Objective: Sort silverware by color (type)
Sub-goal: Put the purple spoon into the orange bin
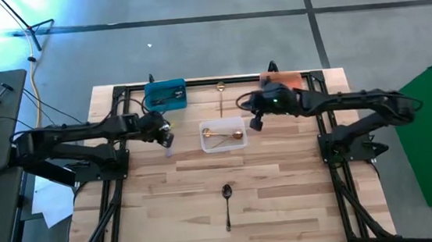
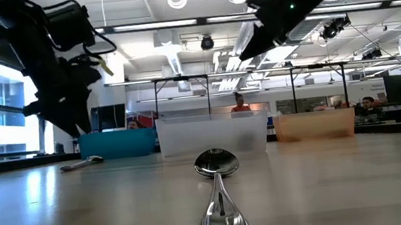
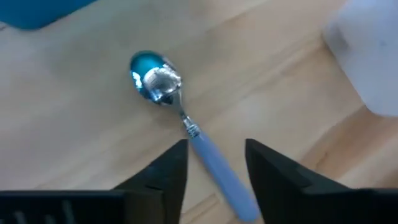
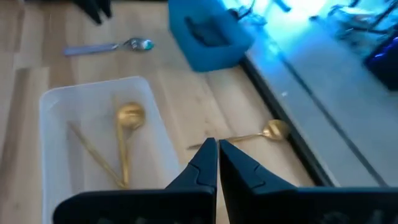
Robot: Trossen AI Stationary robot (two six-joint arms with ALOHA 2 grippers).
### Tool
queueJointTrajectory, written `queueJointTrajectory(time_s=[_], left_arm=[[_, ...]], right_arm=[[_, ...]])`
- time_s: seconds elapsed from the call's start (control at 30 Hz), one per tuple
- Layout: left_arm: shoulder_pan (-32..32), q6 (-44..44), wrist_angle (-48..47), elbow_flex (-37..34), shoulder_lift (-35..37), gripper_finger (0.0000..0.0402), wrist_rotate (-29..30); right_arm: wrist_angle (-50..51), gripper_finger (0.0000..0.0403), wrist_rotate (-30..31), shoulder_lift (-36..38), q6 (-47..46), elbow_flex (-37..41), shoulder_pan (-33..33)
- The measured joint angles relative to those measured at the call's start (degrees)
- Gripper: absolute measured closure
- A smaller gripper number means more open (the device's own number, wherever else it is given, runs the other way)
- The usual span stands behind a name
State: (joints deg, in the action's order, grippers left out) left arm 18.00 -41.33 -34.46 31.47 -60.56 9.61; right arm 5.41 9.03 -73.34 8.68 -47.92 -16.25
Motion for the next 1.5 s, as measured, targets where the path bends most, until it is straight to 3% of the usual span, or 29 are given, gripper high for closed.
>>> queueJointTrajectory(time_s=[0.13,0.27,0.5,0.67,0.83,1.03,1.23,1.3,1.4,1.5], left_arm=[[0.0,-3.6,4.4,-0.8,-4.9,0.0216,-0.4],[0.6,-4.7,4.9,-0.9,-10.2,0.0215,0.0],[2.5,-0.6,11.4,-0.6,-18.4,0.0249,1.3],[3.9,3.1,10.3,-0.2,-20.6,0.0307,0.2],[5.7,4.0,10.5,-0.2,-19.8,0.0386,-4.4],[4.6,-0.9,11.6,0.3,-14.2,0.0396,-11.1],[2.1,-5.0,12.6,5.0,-5.0,0.0401,-8.6],[1.2,-3.9,17.9,6.9,-2.5,0.0401,-5.8],[0.9,-4.8,22.5,9.3,-0.4,0.0401,-3.2],[-0.2,-4.5,21.3,11.3,-0.3,0.04,-3.4]], right_arm=[[-2.2,0.0403,1.6,3.8,-1.2,2.9,0.4],[-3.9,0.0403,2.0,5.5,-1.2,4.8,0.6],[-4.1,0.0403,2.3,5.6,-1.1,4.8,0.7],[-7.3,0.0403,1.8,5.9,-2.7,4.4,-1.3],[-7.4,0.0403,1.6,5.9,-7.5,1.2,-5.7],[-6.0,0.0403,0.0,5.9,-16.2,-3.9,-9.2],[2.2,0.0402,-5.6,6.0,-22.2,-12.6,-8.5],[5.2,0.04,-9.5,5.9,-23.3,-14.8,-8.5],[8.8,0.0382,-13.4,5.6,-24.4,-16.9,-8.5],[11.3,0.0349,-14.2,5.6,-24.5,-17.2,-8.4]])
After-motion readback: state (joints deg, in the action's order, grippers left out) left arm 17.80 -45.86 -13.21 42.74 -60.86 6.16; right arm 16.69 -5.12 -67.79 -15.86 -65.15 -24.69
